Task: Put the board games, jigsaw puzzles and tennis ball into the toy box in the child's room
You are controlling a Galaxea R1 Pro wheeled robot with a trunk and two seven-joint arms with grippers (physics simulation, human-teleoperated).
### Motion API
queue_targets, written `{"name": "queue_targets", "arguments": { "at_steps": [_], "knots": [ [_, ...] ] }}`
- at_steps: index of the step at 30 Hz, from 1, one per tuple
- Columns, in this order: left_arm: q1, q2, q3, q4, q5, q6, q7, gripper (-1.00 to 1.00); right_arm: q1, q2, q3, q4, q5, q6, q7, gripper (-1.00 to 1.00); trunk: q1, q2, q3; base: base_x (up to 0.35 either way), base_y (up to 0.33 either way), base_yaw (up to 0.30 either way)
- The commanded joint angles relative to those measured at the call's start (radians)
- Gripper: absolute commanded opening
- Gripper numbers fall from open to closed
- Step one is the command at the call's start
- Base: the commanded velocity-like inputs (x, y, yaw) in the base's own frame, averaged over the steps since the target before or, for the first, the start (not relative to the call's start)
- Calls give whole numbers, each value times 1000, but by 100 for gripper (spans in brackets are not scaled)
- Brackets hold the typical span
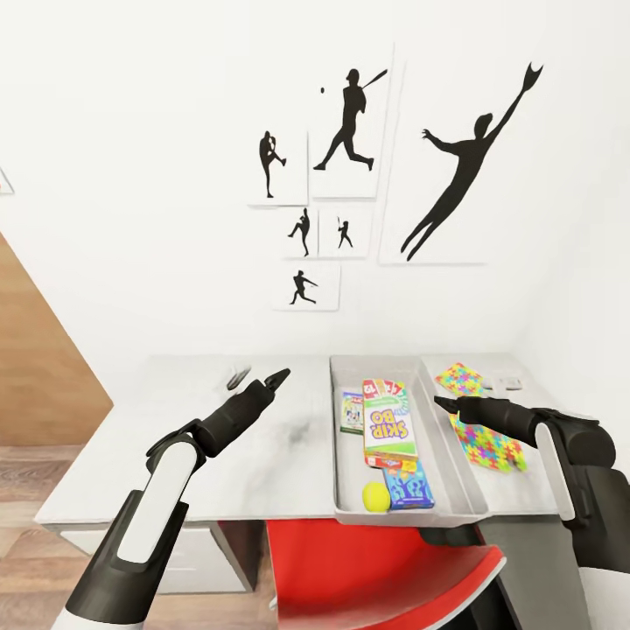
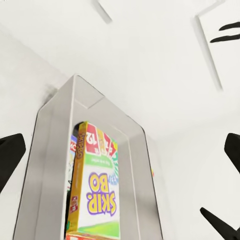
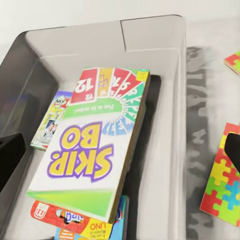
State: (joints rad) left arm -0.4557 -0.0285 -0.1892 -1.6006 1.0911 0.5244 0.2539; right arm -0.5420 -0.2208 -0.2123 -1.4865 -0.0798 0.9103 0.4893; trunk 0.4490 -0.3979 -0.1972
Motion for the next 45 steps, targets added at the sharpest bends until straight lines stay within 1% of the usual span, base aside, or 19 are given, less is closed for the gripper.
{"name": "queue_targets", "arguments": {
  "at_steps": [1, 7, 12, 42, 45],
  "knots": [
    [-1, 0, 0, -1, 11, 2, 10, 100, -1, 0, -1, 0, -8, 7, -2, 100, 1, -2, -2, 219, -60, 0],
    [0, -1, 0, -1, 11, 1, 10, 100, -1, 0, -1, -1, -8, 7, -2, 100, 1, -2, -2, 247, -76, 0],
    [0, -1, 0, -1, 11, -1, 11, 100, -1, 0, 0, 0, -7, 7, -2, 100, 1, -2, -2, 126, -40, 0],
    [-2, -6, -1, 4, 9, 2, 26, 100, 0, -1, -2, -7, -8, 8, 0, 100, 1, -2, -2, 10, -3, 0],
    [-6, -8, -2, 11, 7, 2, 28, 100, -1, -2, -1, 5, -5, 8, -2, 100, 1, -2, -2, 0, 0, 0]
  ]
}}
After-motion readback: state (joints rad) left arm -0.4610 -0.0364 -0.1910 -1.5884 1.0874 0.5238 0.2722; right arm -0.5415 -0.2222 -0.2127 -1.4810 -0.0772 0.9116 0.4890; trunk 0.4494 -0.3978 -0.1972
